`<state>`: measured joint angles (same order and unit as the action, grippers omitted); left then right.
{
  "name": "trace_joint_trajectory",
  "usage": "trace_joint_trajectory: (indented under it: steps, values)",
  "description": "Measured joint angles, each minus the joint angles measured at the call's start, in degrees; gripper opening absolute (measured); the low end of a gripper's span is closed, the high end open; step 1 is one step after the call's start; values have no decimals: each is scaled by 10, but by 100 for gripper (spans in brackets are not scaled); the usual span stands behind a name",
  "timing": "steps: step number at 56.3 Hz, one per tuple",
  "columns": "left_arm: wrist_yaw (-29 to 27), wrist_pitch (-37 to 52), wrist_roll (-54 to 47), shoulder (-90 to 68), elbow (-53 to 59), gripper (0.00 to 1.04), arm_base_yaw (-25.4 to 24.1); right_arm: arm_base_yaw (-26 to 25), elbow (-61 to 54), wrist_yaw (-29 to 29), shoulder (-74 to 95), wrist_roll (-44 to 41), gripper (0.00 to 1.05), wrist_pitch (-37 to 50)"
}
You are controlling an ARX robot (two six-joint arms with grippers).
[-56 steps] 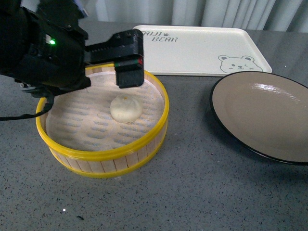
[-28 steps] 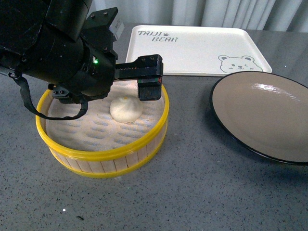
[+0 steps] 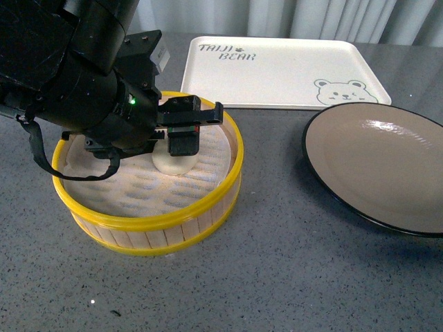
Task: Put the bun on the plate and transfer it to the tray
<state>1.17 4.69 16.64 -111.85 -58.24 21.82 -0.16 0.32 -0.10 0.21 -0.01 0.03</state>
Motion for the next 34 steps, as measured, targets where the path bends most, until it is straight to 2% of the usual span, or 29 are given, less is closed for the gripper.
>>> trace_joint_trajectory:
  steps: [9,16,34]
  values:
    - [1,-5,2,7,-1,18,0,0,0,0,0,0,96,0]
    - [9,-13,8,21,-2,5,0,0,0,0,0,0,96,0]
    - [50,-7,44,45,-63,5,25,0,0,0,0,0,96,0]
